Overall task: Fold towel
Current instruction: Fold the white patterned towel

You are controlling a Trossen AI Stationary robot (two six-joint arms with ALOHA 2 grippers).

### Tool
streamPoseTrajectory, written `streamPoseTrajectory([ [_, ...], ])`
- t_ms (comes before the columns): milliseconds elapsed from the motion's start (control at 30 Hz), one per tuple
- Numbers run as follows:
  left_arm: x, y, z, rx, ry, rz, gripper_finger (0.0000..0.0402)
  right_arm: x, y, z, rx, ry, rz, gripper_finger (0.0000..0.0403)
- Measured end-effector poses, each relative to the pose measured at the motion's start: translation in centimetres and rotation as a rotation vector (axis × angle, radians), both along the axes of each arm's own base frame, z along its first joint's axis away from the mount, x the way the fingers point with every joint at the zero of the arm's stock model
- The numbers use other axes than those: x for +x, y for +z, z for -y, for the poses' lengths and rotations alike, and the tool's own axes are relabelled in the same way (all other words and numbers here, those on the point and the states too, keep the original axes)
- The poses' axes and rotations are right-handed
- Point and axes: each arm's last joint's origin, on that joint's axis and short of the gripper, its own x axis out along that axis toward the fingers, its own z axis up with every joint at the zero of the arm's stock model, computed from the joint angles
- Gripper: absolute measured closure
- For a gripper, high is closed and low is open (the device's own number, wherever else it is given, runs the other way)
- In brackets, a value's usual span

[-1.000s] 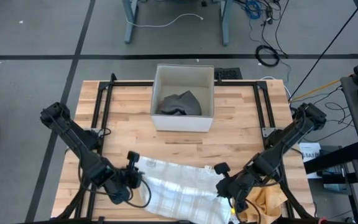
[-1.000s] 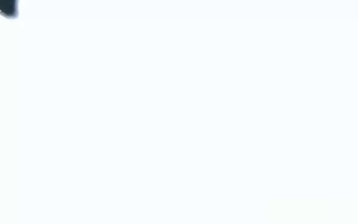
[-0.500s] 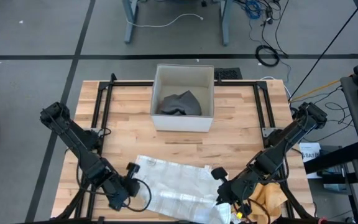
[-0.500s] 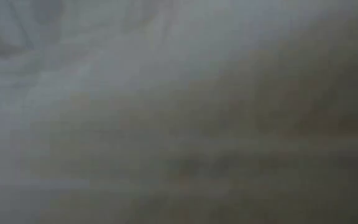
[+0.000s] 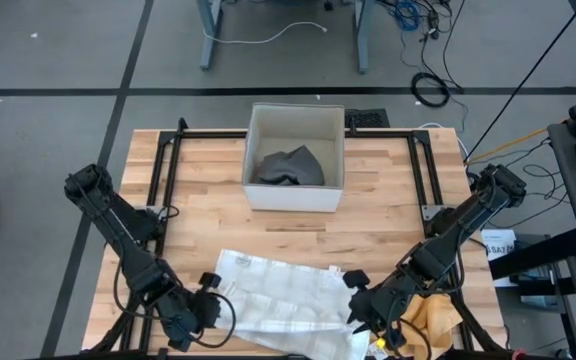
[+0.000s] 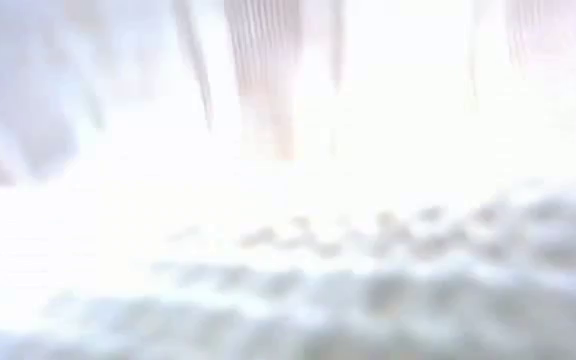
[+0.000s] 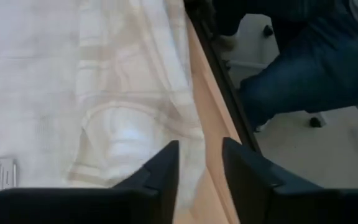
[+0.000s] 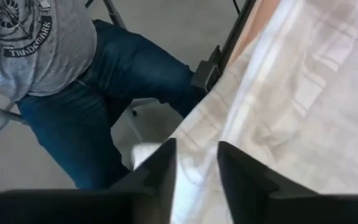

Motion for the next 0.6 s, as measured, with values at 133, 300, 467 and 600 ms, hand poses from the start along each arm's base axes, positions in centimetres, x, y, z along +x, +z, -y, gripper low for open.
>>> streamPoseTrajectory([
  [133, 0.3, 0.0, -0.4, 0.037, 0.012, 0.024, 0.0233, -0.1, -0.3, 0.3, -0.053, -0.051, -0.014, 0.0246],
  [300, 0.9, -0.6, -3.0, 0.323, 0.162, 0.075, 0.0221, -0.6, -1.6, 2.2, -0.288, -0.331, -0.063, 0.0239],
  [467, 2.2, -1.2, -6.5, 0.497, 0.312, 0.036, 0.0221, -0.8, -2.4, 3.6, -0.396, -0.504, -0.103, 0.0251],
  [600, 3.2, -3.6, -8.1, 0.441, 0.260, -0.041, 0.0221, -0.8, -4.0, 3.7, -0.392, -0.510, -0.113, 0.0256],
])
